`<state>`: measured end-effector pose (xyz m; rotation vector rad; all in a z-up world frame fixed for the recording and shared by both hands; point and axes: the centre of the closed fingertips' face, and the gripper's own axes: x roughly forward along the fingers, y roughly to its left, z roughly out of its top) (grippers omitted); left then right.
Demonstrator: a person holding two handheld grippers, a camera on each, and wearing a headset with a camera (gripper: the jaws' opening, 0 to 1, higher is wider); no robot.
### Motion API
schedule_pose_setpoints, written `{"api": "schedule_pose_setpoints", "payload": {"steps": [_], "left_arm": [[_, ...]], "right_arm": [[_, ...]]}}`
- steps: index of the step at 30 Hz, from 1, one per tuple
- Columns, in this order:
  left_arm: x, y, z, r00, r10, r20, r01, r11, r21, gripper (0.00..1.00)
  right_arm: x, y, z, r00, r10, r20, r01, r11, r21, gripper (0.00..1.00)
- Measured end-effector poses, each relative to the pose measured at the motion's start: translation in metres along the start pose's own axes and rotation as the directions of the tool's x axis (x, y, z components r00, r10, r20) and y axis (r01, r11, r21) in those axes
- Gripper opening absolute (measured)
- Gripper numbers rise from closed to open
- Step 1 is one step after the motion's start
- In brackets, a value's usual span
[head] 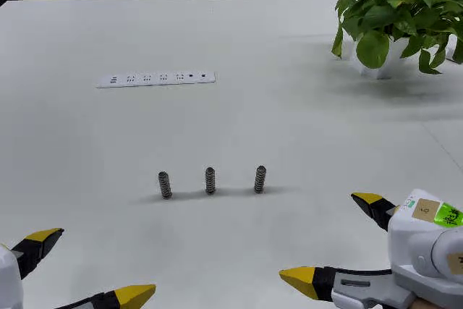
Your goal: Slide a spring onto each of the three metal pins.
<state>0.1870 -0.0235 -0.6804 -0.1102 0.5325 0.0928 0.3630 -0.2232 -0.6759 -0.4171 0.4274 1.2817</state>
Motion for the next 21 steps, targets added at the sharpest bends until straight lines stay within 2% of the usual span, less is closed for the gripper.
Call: {"api": "schedule_pose_setpoints", "payload": {"steps": [10, 13, 18, 21], "left_arm": [[0.0004, -0.0003, -0.0017, 1.0, -0.005, -0.007, 0.005, 1.0, 0.004, 0.98], [0.0002, -0.0037, -0.0006, 0.9999, -0.007, -0.01, 0.007, 1.0, 0.005, 0.98], [0.0007, -0.0012, -0.0027, 0.9999, -0.009, -0.01, 0.009, 1.0, 0.003, 0.98], [0.0006, -0.0041, -0.0016, 0.9999, -0.011, -0.011, 0.011, 1.0, 0.005, 0.98]], "right_arm": [[0.0004, -0.0008, -0.0013, 1.0, 0.001, -0.001, -0.001, 1.0, 0.002, 0.98], [0.0004, -0.0007, -0.0012, 1.0, -0.001, -0.001, 0.001, 1.0, 0.002, 0.98], [0.0003, -0.0017, -0.0018, 1.0, -0.005, -0.003, 0.005, 1.0, 0.011, 0.98], [0.0004, -0.0042, -0.0033, 1.0, -0.009, -0.004, 0.009, 1.0, 0.021, 0.98]]}}
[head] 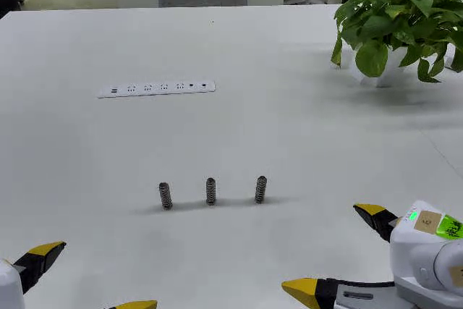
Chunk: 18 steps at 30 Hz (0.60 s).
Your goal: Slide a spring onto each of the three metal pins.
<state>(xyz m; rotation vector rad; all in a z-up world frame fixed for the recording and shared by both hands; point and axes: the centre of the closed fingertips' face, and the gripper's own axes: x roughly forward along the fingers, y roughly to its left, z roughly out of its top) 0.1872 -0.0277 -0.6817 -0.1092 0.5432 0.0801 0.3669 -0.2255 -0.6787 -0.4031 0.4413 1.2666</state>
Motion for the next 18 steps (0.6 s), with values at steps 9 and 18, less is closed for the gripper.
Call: {"api": "schedule_pose_setpoints", "payload": {"steps": [9, 18], "left_arm": [[0.0002, 0.0021, -0.0013, 1.0, -0.001, 0.002, 0.001, 1.0, -0.004, 0.98], [-0.0004, -0.0022, 0.0018, 1.0, -0.003, 0.002, 0.003, 1.0, -0.007, 0.98]], "right_arm": [[0.0003, 0.0009, -0.0025, 0.9999, -0.001, -0.015, 0.001, 1.0, -0.005, 0.99], [0.0004, 0.0017, -0.004, 0.9997, 0.002, -0.025, -0.003, 1.0, -0.008, 0.99]]}}
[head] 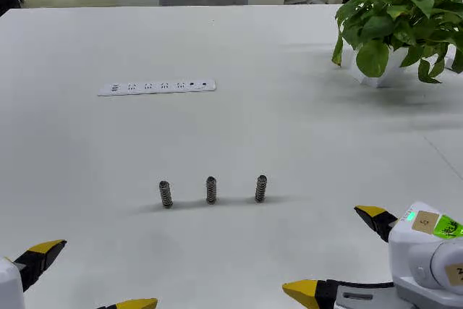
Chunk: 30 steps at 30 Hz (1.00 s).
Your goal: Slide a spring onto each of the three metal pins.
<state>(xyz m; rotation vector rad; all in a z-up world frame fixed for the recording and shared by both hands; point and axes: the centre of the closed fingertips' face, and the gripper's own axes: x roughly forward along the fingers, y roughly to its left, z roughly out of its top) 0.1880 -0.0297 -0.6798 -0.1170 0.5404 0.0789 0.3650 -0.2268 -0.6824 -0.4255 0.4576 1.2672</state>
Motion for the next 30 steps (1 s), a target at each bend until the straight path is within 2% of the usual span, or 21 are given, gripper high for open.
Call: {"api": "schedule_pose_setpoints", "payload": {"steps": [26, 29, 30], "left_arm": [[0.0, 0.006, -0.002, 0.9999, 0.006, 0.009, -0.005, 1.0, -0.002, 0.98], [-0.001, -0.006, 0.006, 1.0, 0.005, 0.008, -0.005, 1.0, -0.002, 0.98], [-0.001, -0.006, 0.006, 1.0, 0.003, 0.008, -0.003, 1.0, -0.001, 0.98]], "right_arm": [[-0.001, 0.002, 0.002, 1.0, 0.006, 0.003, -0.006, 1.0, 0.002, 0.99], [-0.001, 0.001, 0.003, 0.9999, 0.004, 0.01, -0.004, 1.0, 0.008, 0.99], [-0.001, 0.001, 0.002, 1.0, 0.001, 0.008, -0.001, 1.0, 0.006, 0.99]]}}
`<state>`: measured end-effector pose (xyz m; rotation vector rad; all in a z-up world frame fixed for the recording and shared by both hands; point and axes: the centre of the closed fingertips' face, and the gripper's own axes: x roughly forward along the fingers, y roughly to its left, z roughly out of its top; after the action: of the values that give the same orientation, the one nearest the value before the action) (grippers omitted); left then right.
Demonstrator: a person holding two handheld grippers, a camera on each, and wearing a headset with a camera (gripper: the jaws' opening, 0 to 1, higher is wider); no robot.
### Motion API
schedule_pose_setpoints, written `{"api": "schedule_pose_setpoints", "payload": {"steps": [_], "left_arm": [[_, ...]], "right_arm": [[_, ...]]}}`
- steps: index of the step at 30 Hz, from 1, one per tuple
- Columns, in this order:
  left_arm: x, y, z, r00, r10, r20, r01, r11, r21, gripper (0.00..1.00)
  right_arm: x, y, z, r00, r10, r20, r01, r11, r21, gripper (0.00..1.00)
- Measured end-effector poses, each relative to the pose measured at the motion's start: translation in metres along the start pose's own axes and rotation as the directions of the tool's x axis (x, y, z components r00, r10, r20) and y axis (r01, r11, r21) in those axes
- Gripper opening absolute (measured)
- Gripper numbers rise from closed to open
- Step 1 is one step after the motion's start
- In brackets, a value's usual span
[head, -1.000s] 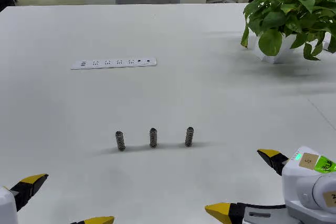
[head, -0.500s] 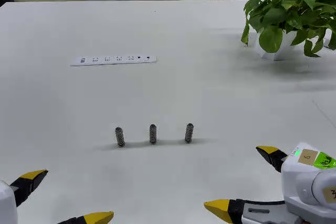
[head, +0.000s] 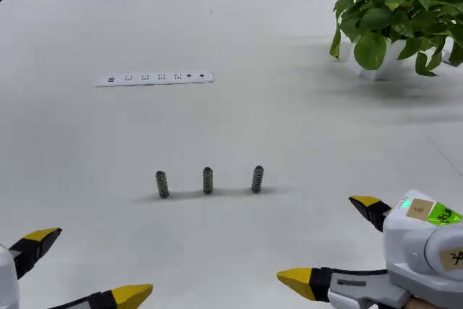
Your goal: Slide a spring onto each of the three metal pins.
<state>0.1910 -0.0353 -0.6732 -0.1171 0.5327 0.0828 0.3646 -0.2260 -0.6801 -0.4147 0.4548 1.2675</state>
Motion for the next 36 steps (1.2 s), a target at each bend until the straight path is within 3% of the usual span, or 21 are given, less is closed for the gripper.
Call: {"api": "schedule_pose_setpoints", "payload": {"steps": [9, 14, 19, 23, 36], "left_arm": [[0.0, -0.001, -0.001, 1.0, -0.007, -0.003, 0.007, 1.0, 0.006, 0.98], [0.001, 0.008, -0.008, 0.9999, -0.011, -0.004, 0.011, 1.0, 0.004, 0.98], [0.001, 0.005, -0.007, 0.9998, -0.016, -0.008, 0.016, 1.0, 0.008, 0.98], [0.002, 0.009, -0.01, 0.9998, -0.016, -0.01, 0.016, 1.0, 0.008, 0.98], [0.002, 0.005, -0.009, 0.9997, -0.021, -0.013, 0.021, 1.0, 0.006, 0.98]], "right_arm": [[0.0, 0.0, 0.0, 1.0, -0.002, -0.001, 0.002, 1.0, -0.002, 0.99], [0.001, 0.001, -0.001, 1.0, -0.001, -0.009, 0.001, 1.0, -0.021, 0.99], [0.001, 0.0, -0.002, 1.0, -0.003, -0.009, 0.003, 1.0, -0.017, 0.99], [0.001, -0.001, -0.002, 1.0, -0.004, -0.009, 0.004, 1.0, -0.017, 0.99], [0.001, 0.0, -0.003, 0.9999, -0.003, -0.012, 0.003, 1.0, -0.016, 0.99]]}}
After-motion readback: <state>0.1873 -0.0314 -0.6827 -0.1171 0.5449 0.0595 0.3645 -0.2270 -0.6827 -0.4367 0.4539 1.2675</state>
